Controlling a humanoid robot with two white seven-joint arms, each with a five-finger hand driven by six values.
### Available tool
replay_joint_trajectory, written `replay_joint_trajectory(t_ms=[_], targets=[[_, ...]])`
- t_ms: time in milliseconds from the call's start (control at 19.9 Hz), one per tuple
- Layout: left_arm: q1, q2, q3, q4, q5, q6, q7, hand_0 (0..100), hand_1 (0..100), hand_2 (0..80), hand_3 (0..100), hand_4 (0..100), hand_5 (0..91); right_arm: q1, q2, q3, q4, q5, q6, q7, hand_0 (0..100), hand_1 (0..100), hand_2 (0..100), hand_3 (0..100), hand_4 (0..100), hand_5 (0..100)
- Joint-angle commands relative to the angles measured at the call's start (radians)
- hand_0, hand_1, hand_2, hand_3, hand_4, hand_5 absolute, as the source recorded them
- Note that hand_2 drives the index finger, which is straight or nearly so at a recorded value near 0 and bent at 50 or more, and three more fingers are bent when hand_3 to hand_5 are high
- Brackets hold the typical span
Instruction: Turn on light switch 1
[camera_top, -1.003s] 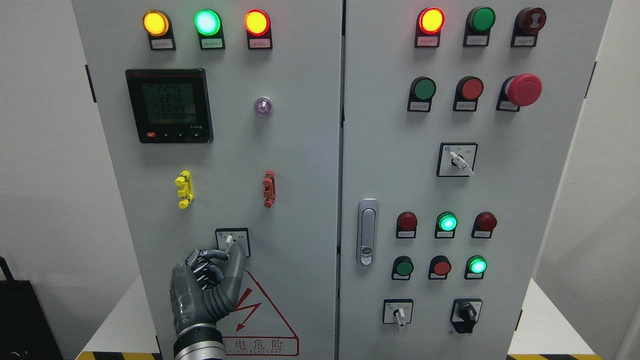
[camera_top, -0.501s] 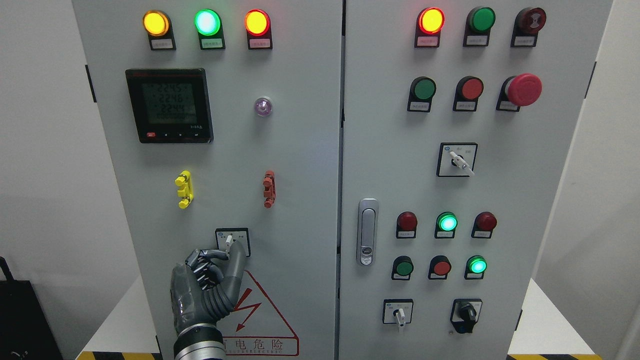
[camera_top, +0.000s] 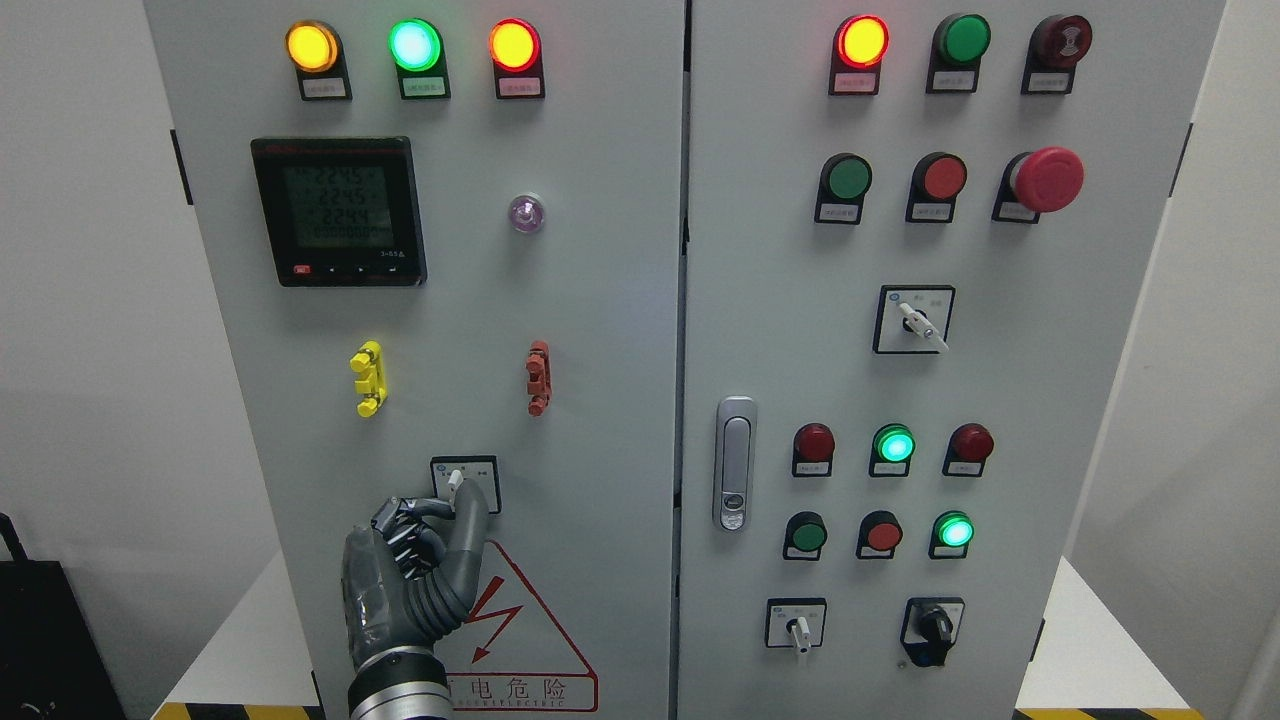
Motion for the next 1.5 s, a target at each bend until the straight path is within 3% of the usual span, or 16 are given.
replay_joint_trajectory(t_ms=[0, 802, 1003, 1454], targets=[[0.000, 0.000, -0.001, 0.000, 0.000, -0.003, 0.000, 48, 48, 59.8, 100, 96, 84.8, 0.000, -0.001, 0.000, 0.000, 0.000, 0.000, 0.001, 0, 0, 0, 0, 0, 0], [0.001, 0.000, -0.001, 0.001, 0.014, -0.003, 0.000, 55, 46, 60.2, 100, 97, 84.8, 0.000, 0.000, -0.001, 0.000, 0.000, 0.000, 0.001, 0, 0, 0, 0, 0, 0], [0.001, 0.000, -0.001, 0.002, 0.014, -0.003, 0.000, 59, 39, 60.6, 100, 97, 84.9, 0.000, 0.000, 0.000, 0.000, 0.000, 0.000, 0.001, 0, 0, 0, 0, 0, 0], [0.001, 0.000, -0.002, 0.001, 0.015, -0.003, -0.001, 45, 40, 60.9, 100, 97, 84.9, 0.000, -0.001, 0.000, 0.000, 0.000, 0.000, 0.001, 0, 0, 0, 0, 0, 0]])
